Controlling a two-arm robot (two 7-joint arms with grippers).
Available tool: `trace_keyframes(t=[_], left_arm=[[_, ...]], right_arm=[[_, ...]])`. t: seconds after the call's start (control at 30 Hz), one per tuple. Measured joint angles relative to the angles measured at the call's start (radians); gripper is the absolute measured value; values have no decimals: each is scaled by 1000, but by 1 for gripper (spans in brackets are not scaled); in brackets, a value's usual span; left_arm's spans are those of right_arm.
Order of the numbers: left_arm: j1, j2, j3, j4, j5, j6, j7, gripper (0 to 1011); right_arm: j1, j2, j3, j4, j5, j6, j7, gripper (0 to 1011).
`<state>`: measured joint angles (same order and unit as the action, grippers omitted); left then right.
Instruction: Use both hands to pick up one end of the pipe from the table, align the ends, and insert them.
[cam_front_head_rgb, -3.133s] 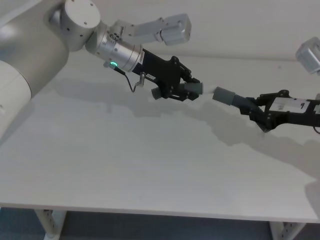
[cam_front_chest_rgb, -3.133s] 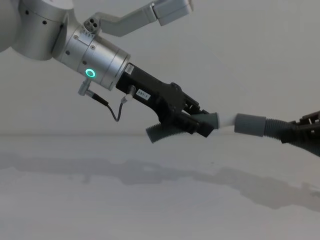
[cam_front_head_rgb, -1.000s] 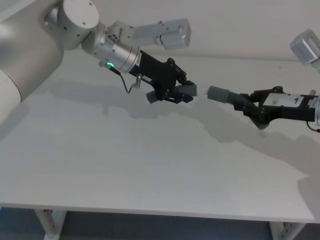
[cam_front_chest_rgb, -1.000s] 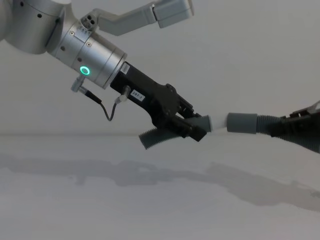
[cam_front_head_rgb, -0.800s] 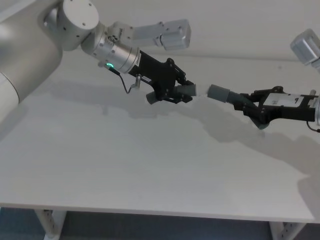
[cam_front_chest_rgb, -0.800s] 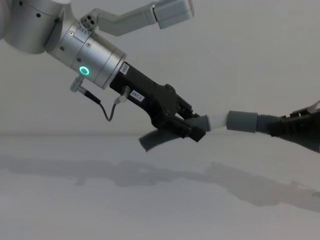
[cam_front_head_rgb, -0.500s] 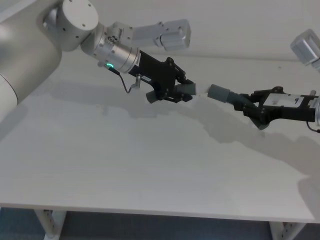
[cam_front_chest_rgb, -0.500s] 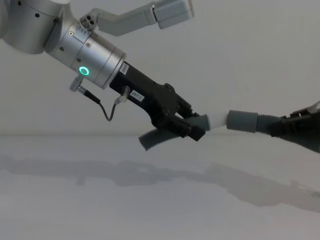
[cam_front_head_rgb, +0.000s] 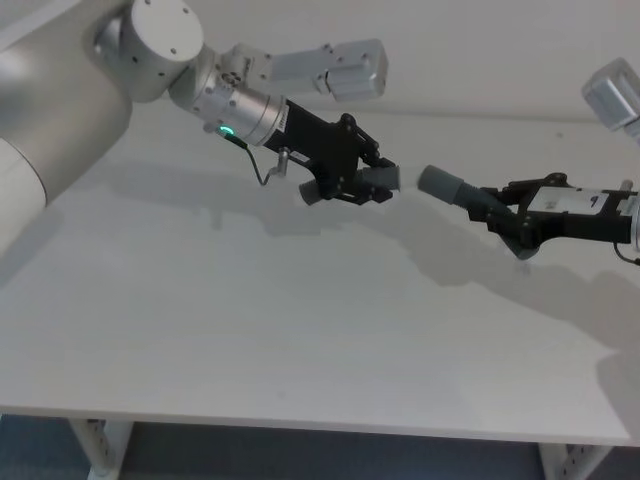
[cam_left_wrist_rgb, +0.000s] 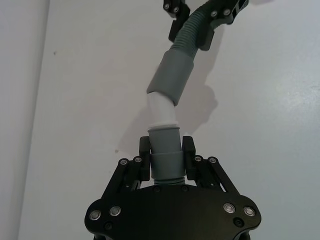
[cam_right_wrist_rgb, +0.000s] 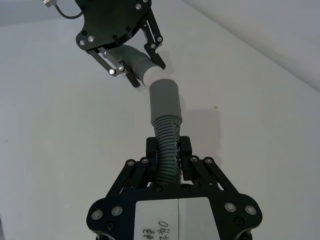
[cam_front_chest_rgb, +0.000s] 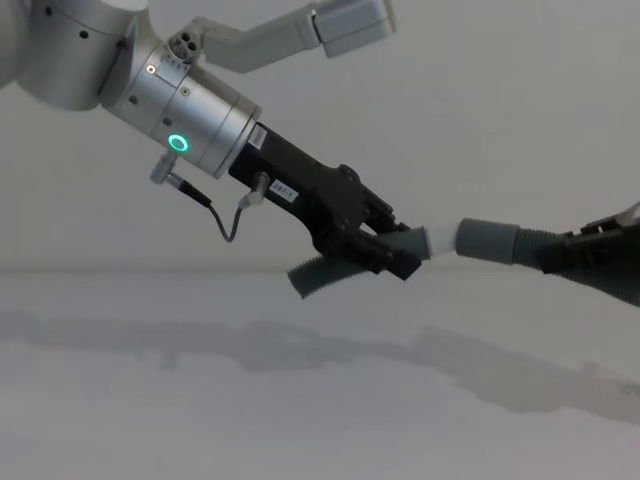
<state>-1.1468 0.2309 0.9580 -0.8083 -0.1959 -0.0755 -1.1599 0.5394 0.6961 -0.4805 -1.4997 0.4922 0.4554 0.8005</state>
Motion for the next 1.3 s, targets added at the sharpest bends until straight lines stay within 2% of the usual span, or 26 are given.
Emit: trace_keyframes(t=[0.3,0.53,1.3], left_arm=[[-9,-29,3,46,-7,-34,-34,376],[-11,-38,9,56,-11,-41,-55,376],[-10,-35,31,38,-9,-13,-62,376]], right_arm=[[9,3,-5,8,7,-3,0,260],[15,8,-11,13,12,-8,0,260],[22,18,-20,17,15,-20,4,260]])
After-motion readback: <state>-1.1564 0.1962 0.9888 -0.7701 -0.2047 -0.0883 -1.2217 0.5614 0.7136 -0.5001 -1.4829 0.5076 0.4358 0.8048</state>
